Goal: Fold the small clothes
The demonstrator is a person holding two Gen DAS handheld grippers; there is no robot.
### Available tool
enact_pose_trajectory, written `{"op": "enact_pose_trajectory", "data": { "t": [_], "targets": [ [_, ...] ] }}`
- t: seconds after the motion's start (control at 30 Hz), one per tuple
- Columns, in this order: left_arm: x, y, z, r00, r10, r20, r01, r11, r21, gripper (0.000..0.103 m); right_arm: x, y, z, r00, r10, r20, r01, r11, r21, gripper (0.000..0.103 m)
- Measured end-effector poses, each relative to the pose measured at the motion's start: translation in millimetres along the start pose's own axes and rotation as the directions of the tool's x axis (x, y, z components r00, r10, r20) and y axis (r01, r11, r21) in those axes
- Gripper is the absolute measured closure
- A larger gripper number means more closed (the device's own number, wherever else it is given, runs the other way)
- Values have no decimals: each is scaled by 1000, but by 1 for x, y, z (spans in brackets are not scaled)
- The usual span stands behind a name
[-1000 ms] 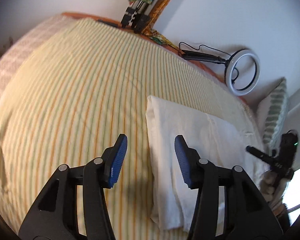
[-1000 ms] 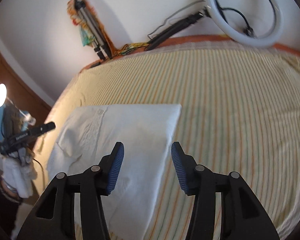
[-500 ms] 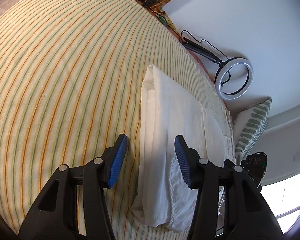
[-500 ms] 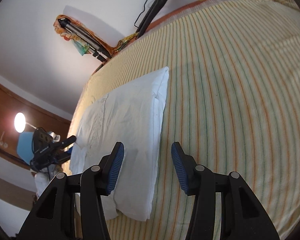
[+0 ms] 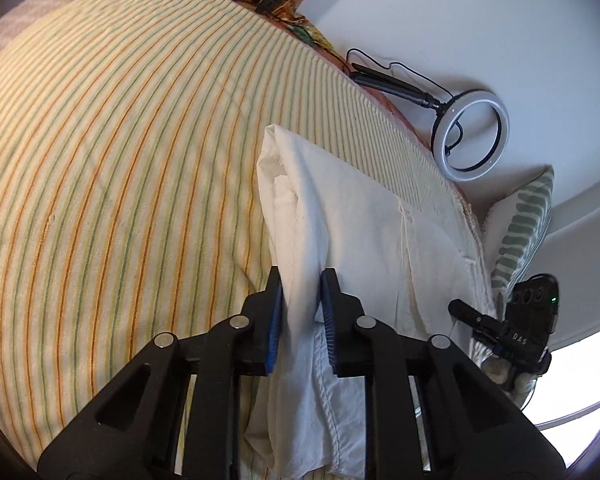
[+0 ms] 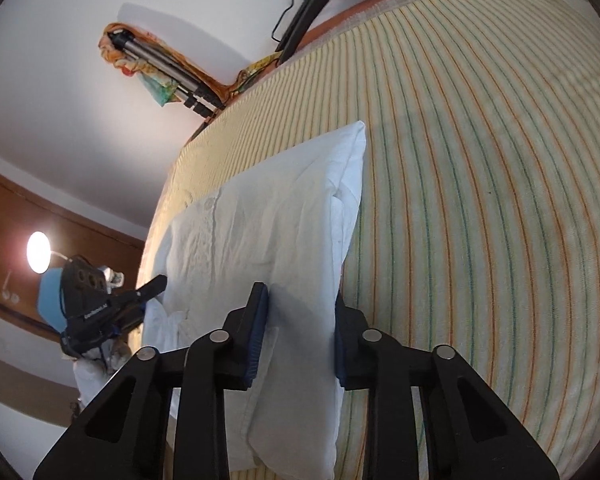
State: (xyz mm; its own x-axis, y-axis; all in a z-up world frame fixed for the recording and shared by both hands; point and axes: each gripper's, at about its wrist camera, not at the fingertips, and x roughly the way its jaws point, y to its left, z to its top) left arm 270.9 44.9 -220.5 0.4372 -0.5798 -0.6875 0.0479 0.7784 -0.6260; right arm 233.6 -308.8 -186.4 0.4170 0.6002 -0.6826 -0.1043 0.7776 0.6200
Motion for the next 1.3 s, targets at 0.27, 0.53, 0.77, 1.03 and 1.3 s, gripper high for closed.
{"op": "enact_pose_trajectory", "data": {
  "t": [0.27, 0.53, 0.77, 1.03, 1.3],
  "targets": [
    [-24, -33, -11, 997, 47, 68, -55, 990, 127, 92, -13, 51, -8, 986, -150, 72, 162, 966, -200, 90],
    [-45, -69, -20, 995, 16, 98, -37, 976, 215, 93, -36, 94, -21, 964, -213, 159, 258, 899, -353, 92],
    [-34, -113, -30, 997, -22, 77, -1, 959, 284, 93, -57, 116, -27, 933, -276, 232, 354, 823, -443, 92],
    [-3, -163, -32, 998, -40, 46, 22, 939, 344, 93, -88, 105, -16, 898, -325, 295, 432, 775, -460, 93],
    [48, -225, -18, 998, -68, 6, 60, 918, 392, 93, -118, 80, 1, 860, -374, 348, 503, 733, -458, 93]
  ]
}}
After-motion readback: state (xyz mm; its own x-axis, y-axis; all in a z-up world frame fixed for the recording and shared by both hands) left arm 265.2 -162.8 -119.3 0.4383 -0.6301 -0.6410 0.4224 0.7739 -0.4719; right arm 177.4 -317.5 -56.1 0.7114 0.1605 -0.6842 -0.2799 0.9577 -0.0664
